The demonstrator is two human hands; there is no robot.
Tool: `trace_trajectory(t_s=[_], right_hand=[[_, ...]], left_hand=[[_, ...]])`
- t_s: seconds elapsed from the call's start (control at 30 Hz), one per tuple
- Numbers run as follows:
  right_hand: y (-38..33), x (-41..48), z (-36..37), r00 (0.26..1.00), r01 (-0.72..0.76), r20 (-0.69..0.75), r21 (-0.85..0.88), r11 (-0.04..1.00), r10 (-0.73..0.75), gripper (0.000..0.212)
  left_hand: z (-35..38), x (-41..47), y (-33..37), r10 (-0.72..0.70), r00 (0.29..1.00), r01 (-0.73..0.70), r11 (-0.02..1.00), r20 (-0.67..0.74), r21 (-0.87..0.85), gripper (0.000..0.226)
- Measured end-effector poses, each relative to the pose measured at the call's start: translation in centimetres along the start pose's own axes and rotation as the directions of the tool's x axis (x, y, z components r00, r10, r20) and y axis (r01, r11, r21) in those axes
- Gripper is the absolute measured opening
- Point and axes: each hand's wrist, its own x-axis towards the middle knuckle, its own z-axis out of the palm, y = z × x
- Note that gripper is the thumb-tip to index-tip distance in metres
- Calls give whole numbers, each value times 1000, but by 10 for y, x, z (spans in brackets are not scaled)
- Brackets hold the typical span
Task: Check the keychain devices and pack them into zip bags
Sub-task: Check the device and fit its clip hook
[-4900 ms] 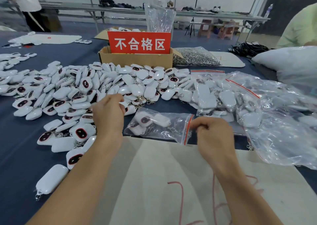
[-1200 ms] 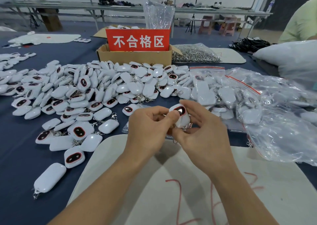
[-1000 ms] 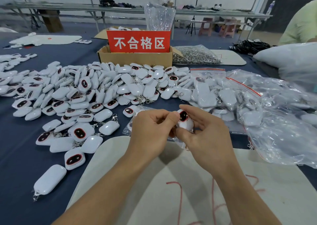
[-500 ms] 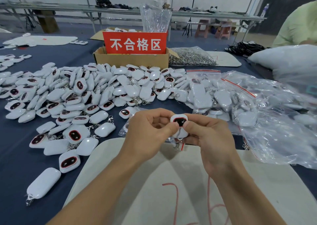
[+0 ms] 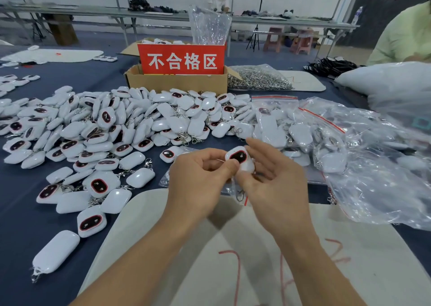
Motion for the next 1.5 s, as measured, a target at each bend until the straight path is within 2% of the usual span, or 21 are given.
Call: trace_trajectory(t_s=[0.07,0.17,0.23,0.3,0.37,0.43,0.53,0.57,0.63,0.7,0.73,0.8,0.83,0.9,1.0,1.07,1.13,1.23,1.3,1.37,1.5], right_hand=[[2,-5,4,994,98,57,-125,987,-91,48],[3,-1,3,994,97,66,-186,978,-86,26],[2,4,-2,1000,-12,16,-73,997,13,17],[0,9,-8,987,-160,1,146,976,161,33],[-5,12,-13,957,-283,33,331,900,289,35],[-7,13,-16,923,-368,78,468,804,377,26],[-6,15,-20,886,-436,130,559,705,445,23],[-6,16,-21,887,-433,115,544,719,447,24],[-4,17,-24,902,-394,-7,398,829,432,28],[-1,19,-25,911,-348,-163,189,918,379,31],[0,19,-24,915,-328,-213,103,939,343,27],[4,18,-24,936,-281,-249,-103,954,249,12],[5,17,-24,949,-258,-238,-210,943,206,7],[7,16,-25,966,-219,-209,-347,912,152,9],[9,17,-25,970,-219,-190,-414,884,151,16],[10,17,-22,972,-233,-106,-308,922,211,12],[12,16,-17,972,-226,20,-179,958,233,23],[14,15,-13,961,-245,116,-54,968,250,29],[18,15,-13,968,-199,136,-115,973,213,21],[24,17,-13,970,-155,147,-246,957,195,16],[26,22,-15,947,-145,226,-327,934,226,22]], left_hand=[[0,0,-1,-3,1000,3,1000,-25,-22,4],[-3,1,0,65,998,-65,997,-3,-37,20],[-6,4,0,61,997,-64,996,-40,-65,26],[-8,8,-2,30,994,-37,997,-103,-65,25],[-9,10,-6,22,989,-24,1000,-147,-11,25],[-9,10,-6,18,983,-11,999,-180,41,24],[-16,13,-4,28,966,9,990,-256,140,20],[-18,13,-4,46,959,7,982,-280,187,21],[-17,8,-5,140,957,-47,939,-252,342,21],[-6,-3,-5,214,970,-126,842,-110,525,28],[2,-8,-5,205,979,-147,770,-23,621,39],[17,-13,-5,126,983,-182,558,133,810,63],[21,-14,-6,93,982,-191,464,166,865,66],[23,-10,-7,75,983,-181,410,165,894,54],[19,-9,-10,113,989,-142,500,99,854,39],[21,-12,-10,219,973,-188,591,68,785,37],[20,-14,-8,326,944,-275,682,55,677,38],[13,-16,-10,338,930,-365,792,146,490,32],[8,-16,-7,341,920,-392,794,194,464,28],[0,-8,-4,333,939,-326,771,89,547,36],[-38,28,-12,146,950,51,800,-277,598,23]])
